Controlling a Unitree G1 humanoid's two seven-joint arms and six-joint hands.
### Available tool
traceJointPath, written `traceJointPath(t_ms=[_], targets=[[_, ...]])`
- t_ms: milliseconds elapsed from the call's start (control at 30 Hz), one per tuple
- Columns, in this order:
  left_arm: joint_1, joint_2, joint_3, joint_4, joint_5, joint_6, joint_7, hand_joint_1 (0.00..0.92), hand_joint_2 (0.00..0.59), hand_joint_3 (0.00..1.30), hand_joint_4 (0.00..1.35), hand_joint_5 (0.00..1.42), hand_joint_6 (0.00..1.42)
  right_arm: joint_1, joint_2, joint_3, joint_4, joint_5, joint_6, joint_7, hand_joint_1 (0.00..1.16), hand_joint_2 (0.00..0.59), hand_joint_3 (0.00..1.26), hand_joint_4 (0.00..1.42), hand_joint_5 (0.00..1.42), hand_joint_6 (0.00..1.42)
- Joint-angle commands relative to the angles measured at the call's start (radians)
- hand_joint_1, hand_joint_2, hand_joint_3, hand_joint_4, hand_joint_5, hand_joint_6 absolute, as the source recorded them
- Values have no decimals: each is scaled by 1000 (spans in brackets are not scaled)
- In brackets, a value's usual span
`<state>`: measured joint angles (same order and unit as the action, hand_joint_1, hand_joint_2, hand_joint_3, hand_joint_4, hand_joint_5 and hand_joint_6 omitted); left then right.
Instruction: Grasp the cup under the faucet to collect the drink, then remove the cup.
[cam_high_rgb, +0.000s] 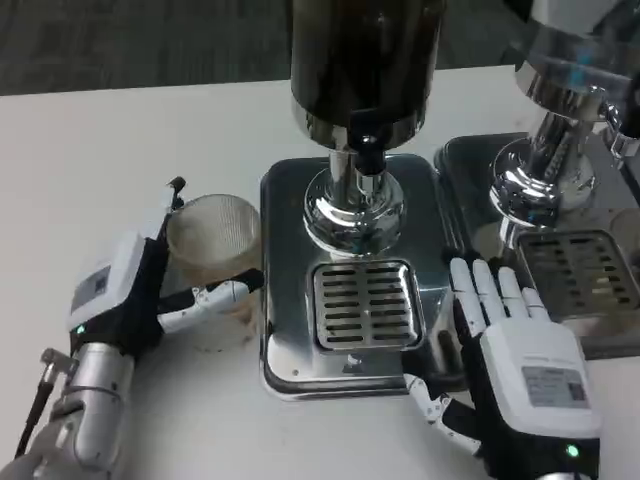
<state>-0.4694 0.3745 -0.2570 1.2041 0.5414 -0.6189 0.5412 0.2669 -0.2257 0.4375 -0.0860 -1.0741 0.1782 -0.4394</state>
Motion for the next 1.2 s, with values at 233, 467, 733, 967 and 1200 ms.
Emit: traceJointPath(t_ms=[233,467,733,967,1200], targets=[[39,11,-55,-4,38,-41,102,502,79,353,518,772,900,-3,-11,-2,-7,4,-3,0,399,408,0,0,0,63],[61,4,-68,-21,62,-49,243,542,75,457,646,884,1039,-7,-20,-5,-8,10,-5,3,399,408,0,0,0,63],[60,3,-63,-56,62,-70,319,560,74,495,671,927,1104,-3,-24,-6,-16,10,-3,5,400,408,0,0,0,63],[61,6,-58,-96,60,-95,341,560,74,494,670,929,1110,-2,-25,-5,-17,11,-5,7,400,408,0,0,0,64],[71,12,-62,-155,74,-125,357,558,75,494,670,918,1117,3,-26,-2,-19,14,-9,9,400,408,0,0,0,64]])
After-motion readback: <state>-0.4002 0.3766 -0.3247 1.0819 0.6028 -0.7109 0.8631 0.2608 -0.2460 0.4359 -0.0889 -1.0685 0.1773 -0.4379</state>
